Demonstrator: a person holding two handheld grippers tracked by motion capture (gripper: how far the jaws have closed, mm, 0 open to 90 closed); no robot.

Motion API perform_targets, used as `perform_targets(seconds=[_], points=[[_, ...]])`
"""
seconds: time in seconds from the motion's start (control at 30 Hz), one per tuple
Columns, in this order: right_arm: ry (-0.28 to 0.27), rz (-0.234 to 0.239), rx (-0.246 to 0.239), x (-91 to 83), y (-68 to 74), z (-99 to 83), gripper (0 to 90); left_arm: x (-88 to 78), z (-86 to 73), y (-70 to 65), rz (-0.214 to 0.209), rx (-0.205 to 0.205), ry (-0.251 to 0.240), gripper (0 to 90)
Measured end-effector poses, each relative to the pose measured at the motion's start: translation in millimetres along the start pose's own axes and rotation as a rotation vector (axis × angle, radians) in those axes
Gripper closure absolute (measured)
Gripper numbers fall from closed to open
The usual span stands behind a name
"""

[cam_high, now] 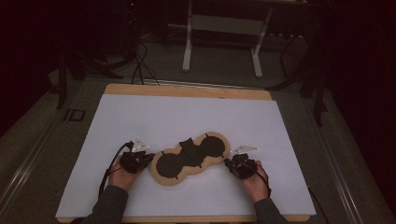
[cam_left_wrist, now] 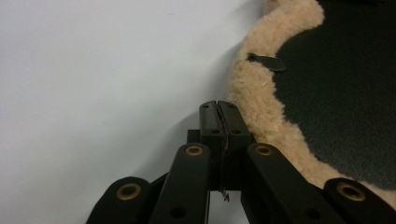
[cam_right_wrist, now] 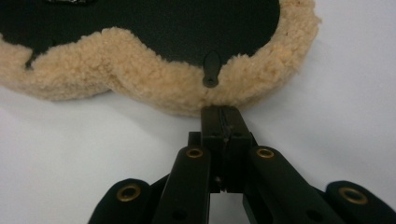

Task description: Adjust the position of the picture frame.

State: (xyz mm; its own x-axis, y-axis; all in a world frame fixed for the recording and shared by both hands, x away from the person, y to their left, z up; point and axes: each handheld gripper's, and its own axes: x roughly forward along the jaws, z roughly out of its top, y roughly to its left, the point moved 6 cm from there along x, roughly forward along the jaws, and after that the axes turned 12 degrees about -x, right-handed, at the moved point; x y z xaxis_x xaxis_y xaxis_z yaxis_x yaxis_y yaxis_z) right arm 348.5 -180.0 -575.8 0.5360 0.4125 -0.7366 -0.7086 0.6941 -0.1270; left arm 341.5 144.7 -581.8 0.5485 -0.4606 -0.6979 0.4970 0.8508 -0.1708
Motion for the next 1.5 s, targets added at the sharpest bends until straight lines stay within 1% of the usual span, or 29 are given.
perform_targets(seconds=[0.1,0.17,0.27,0.3,0.43,0.47,0.5,0.57,0.63,0.67,0.7,0.73,0.8,0.83,0.9,0.93,1.0,1.1,1.23,1.3,1.37,1.5], points=[[0.001,-0.008,0.007,0.4,-3.2,-0.1,89.8,-2.5,-4.5,-9.1,-0.019,0.032,0.011,90.0],[0.000,-0.009,0.015,0.5,-5.0,-0.2,89.8,-3.2,-6.2,-13.2,-0.027,0.039,0.014,90.0],[0.001,-0.010,0.019,0.6,-6.2,-0.2,89.8,-3.8,-7.1,-15.6,-0.034,0.051,0.022,90.0],[0.003,-0.015,0.024,0.9,-6.4,0.0,89.8,-3.6,-7.4,-16.9,-0.049,0.055,0.023,90.0],[0.000,-0.012,0.034,1.6,-7.6,0.7,89.8,-2.4,-7.9,-24.2,-0.082,0.070,0.024,90.0],[0.000,-0.012,0.034,1.6,-7.6,0.7,89.8,-2.4,-7.9,-24.2,-0.082,0.070,0.024,90.0],[-0.001,-0.012,0.033,2.0,-7.7,1.0,89.9,-1.7,-8.4,-28.2,-0.085,0.083,0.027,90.0],[-0.002,-0.014,0.038,2.5,-8.5,2.1,89.9,-1.9,-9.2,-31.4,-0.096,0.089,0.033,90.0],[-0.004,-0.014,0.043,2.2,-9.4,2.6,89.8,-2.0,-10.3,-35.5,-0.104,0.103,0.037,90.0],[-0.004,-0.014,0.043,2.2,-9.4,2.6,89.8,-2.0,-10.3,-35.5,-0.104,0.103,0.037,90.0],[-0.007,-0.011,0.044,2.1,-9.8,3.1,89.9,-1.9,-11.6,-40.6,-0.113,0.114,0.037,90.0],[-0.005,-0.013,0.044,2.5,-10.8,3.6,89.9,-1.7,-11.7,-41.7,-0.115,0.119,0.035,90.0],[-0.005,-0.010,0.052,3.0,-11.6,3.6,89.9,-1.3,-12.1,-45.0,-0.128,0.118,0.030,90.0],[-0.007,-0.011,0.055,3.1,-12.0,3.3,89.9,-1.0,-11.7,-45.5,-0.133,0.111,0.026,90.0],[-0.007,-0.004,0.059,2.4,-11.0,3.5,89.9,0.3,-9.9,-44.8,-0.153,0.078,0.012,90.0],[-0.008,-0.003,0.057,2.2,-10.5,3.7,89.9,0.7,-8.5,-44.2,-0.163,0.069,0.002,90.0],[-0.006,-0.003,0.052,2.1,-9.4,4.3,89.9,1.5,-7.1,-44.4,-0.165,0.054,-0.009,90.0],[-0.005,0.008,0.059,2.6,-10.3,4.7,89.9,-0.2,-4.5,-46.5,-0.180,0.043,-0.035,90.0],[0.001,0.009,0.065,3.6,-12.6,5.9,89.9,-0.7,-5.0,-50.4,-0.180,0.053,-0.032,90.0],[0.004,0.010,0.073,3.9,-13.2,6.4,89.9,-1.1,-5.2,-52.1,-0.178,0.051,-0.035,90.0],[0.007,0.010,0.074,4.3,-13.4,6.8,89.9,-1.5,-5.1,-55.2,-0.185,0.053,-0.040,90.0],[0.013,0.015,0.072,6.4,-11.6,8.5,89.9,-1.9,-6.2,-63.7,-0.191,0.080,-0.043,90.0]])
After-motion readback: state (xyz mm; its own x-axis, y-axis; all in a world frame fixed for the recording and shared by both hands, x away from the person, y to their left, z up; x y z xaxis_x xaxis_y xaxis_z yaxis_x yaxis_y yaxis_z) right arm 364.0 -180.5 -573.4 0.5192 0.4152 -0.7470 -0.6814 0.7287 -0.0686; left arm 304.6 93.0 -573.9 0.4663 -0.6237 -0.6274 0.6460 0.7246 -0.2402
